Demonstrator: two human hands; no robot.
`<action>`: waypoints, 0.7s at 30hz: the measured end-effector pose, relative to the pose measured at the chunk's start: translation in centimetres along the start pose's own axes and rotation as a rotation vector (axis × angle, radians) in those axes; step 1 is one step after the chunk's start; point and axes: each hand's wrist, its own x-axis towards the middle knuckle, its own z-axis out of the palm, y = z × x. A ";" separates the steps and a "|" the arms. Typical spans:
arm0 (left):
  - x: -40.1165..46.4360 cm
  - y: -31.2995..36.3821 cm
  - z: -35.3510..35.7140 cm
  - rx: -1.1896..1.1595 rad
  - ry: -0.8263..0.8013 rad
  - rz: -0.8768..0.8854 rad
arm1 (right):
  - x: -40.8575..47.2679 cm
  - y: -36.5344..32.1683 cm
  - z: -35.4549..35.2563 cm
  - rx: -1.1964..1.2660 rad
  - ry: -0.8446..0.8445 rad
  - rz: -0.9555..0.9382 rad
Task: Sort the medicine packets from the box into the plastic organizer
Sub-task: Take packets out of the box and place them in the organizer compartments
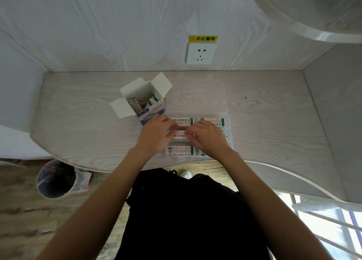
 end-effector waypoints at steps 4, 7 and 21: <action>0.1 0.0 0.4 0.034 -0.032 -0.054 | 0.4 -0.1 -0.1 -0.028 0.012 0.088; 0.2 0.1 0.4 0.069 -0.047 -0.046 | 0.9 -0.1 -0.4 -0.119 -0.128 0.125; 0.1 -0.1 0.0 0.239 -0.060 -0.036 | 1.0 -1.0 -0.2 -0.162 -0.203 0.238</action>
